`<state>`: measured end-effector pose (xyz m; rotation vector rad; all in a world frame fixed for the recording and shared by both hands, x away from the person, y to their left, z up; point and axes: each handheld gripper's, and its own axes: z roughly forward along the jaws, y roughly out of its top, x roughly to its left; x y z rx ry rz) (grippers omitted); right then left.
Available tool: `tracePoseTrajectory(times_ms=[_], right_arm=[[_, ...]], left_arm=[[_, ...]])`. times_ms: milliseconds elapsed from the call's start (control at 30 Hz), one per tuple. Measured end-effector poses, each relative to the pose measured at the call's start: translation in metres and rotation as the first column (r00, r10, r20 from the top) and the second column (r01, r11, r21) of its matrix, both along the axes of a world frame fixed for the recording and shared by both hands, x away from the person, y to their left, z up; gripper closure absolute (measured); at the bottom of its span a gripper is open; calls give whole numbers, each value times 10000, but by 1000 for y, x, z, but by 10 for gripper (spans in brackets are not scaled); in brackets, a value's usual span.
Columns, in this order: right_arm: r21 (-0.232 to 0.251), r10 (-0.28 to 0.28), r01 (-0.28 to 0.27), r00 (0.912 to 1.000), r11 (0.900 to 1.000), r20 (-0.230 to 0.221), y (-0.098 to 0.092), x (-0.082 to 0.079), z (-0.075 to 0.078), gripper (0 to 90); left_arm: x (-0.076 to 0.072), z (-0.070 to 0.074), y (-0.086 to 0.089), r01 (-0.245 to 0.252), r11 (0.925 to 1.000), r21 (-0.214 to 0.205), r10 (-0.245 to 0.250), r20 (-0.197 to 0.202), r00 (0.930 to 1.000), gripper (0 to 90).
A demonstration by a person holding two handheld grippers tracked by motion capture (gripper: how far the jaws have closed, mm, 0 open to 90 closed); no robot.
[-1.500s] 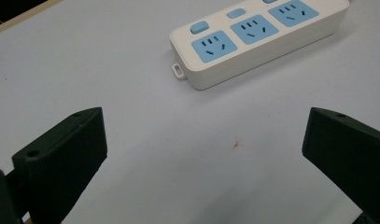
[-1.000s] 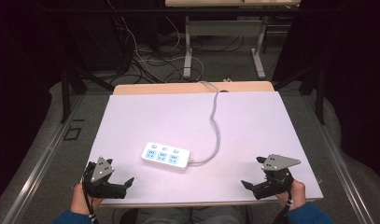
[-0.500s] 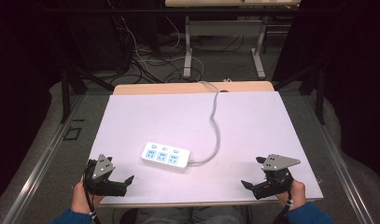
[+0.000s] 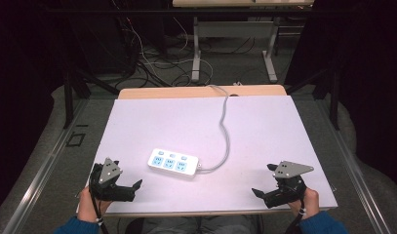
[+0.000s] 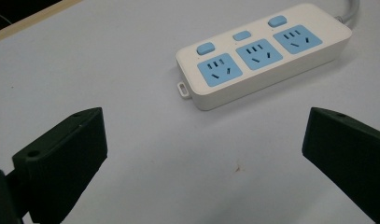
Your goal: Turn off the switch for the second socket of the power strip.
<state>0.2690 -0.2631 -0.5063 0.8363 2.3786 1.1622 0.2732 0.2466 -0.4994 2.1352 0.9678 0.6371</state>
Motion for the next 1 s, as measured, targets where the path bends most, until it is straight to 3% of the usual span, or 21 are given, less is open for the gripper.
tracePoseTrajectory(times_ms=[33,233,767,800,967,1000], right_arm=[[0,0,0,10000,10000,0,0,0,0,35],[16,-7,7,10000,10000,-2,0,0,0,37],[-52,42,-43,9999,10000,-107,0,0,0,44],[-35,39,-40,10000,10000,-80,0,0,0,44],[53,-48,48,10000,10000,15,0,1,0,46],[61,-27,27,10000,10000,-8,0,1,0,46]], left_arm=[[1,0,0,1,9999,149,-3,138,9999,2],[6,0,-7,74,9998,160,-76,163,9998,2],[14,7,-14,12,9999,109,-17,441,9990,2],[14,6,-15,-18,10000,-29,20,370,9993,2],[16,8,-15,5,9999,110,-10,458,9990,2],[16,8,-17,-29,10000,-64,32,384,9993,2]])
